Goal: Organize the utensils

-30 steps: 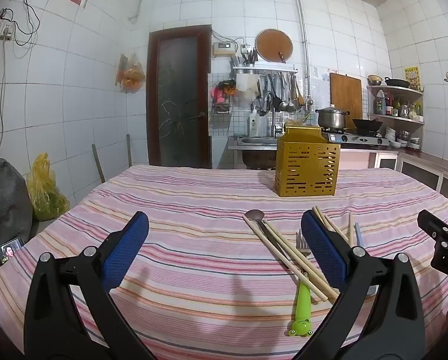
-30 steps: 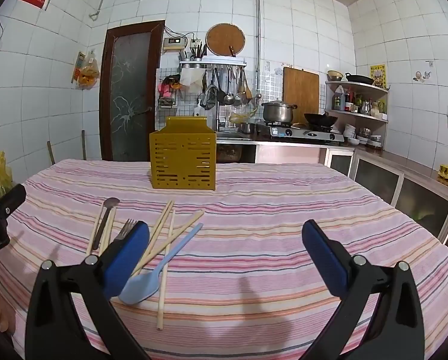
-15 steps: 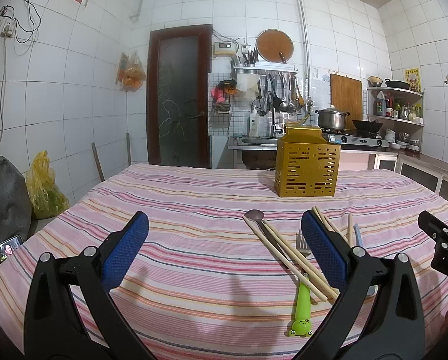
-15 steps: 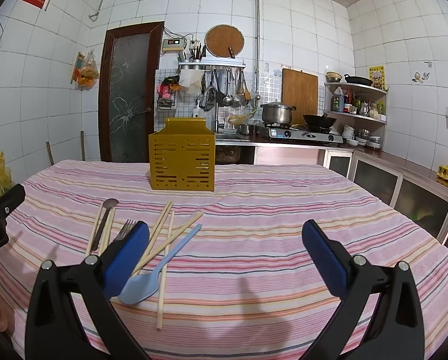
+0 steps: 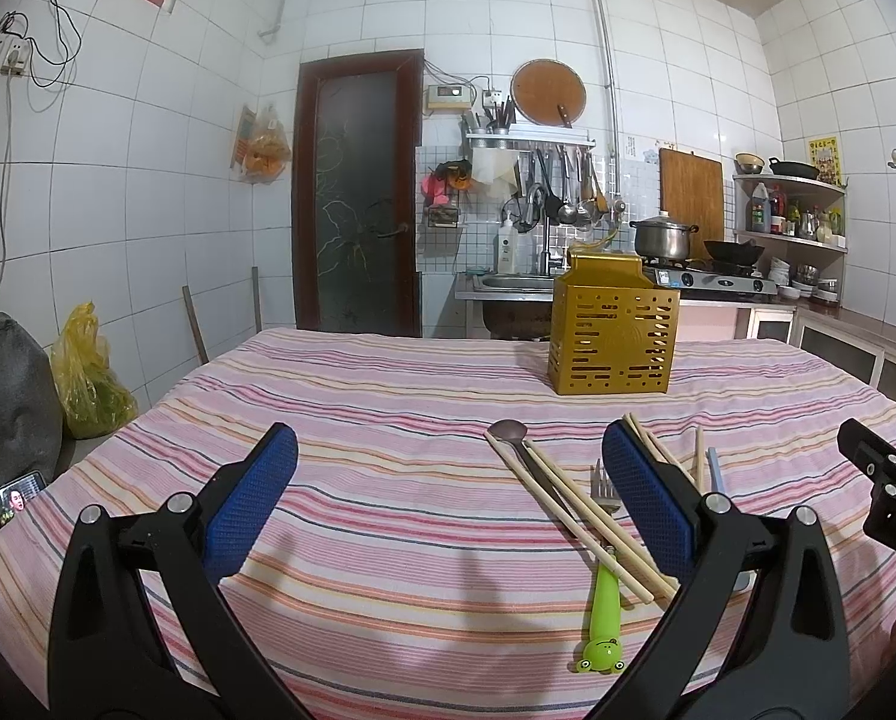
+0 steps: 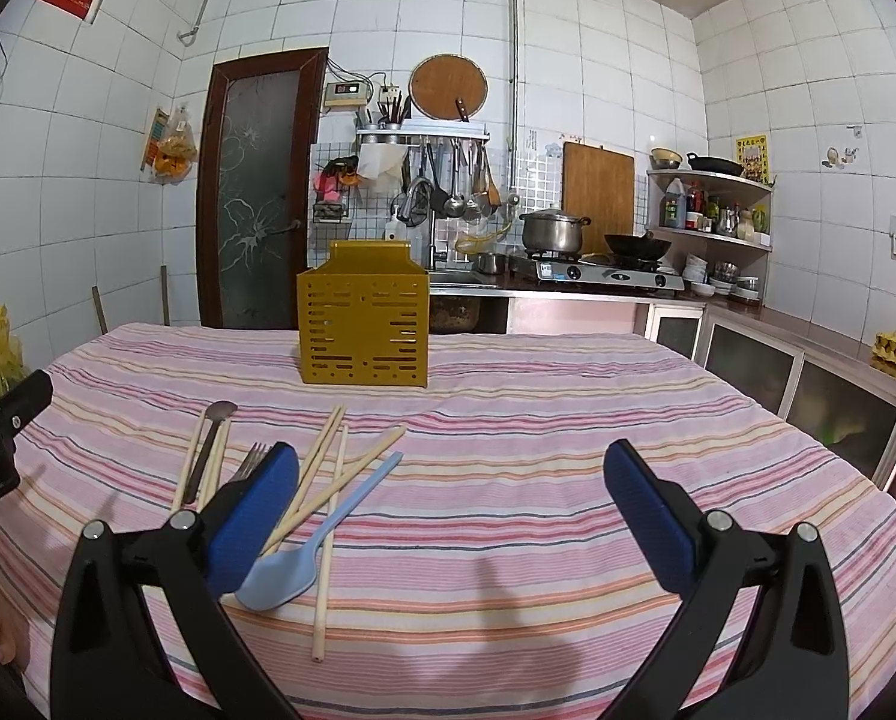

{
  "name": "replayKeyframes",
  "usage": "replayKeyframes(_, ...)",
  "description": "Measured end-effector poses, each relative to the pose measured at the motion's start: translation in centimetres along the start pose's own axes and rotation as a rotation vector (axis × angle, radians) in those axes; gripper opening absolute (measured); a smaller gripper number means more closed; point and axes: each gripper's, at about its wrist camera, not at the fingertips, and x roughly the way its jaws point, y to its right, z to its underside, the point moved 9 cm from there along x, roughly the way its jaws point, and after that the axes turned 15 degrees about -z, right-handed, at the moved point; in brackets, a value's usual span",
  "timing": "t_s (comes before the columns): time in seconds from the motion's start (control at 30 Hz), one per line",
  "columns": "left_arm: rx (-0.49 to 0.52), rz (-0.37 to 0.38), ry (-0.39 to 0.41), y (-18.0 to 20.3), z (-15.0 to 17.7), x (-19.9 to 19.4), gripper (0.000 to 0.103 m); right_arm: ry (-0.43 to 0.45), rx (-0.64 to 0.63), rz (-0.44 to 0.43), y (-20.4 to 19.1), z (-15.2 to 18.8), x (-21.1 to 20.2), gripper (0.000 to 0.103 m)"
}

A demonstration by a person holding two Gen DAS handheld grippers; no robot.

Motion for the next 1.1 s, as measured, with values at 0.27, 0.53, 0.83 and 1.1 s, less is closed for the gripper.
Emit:
replayKeyframes(0.27,-0.003,0.009,-0.002,0.13,0.12,0.10,0.098,0.001,-0.001,0.001,0.06,0.16,0.12,0.099)
replayKeyframes(0.53,-0.004,0.009,-0.001,0.02,0.12,0.11,0.098,0.002,0.000,0.000,0.04,0.16,0.13,0.099)
replayKeyframes(0.83,-0.003,0.011,0.001,0.00,0.02,0.02,0.098,0.000,0.003,0.000,0.06,0.22,0.18,0.099)
replayKeyframes(1.1,-0.001,0.012,0.000,0.18,0.16,-0.02,0.098,-0.002,0.021,-0.002,0.40,0.28,0.41,0.099)
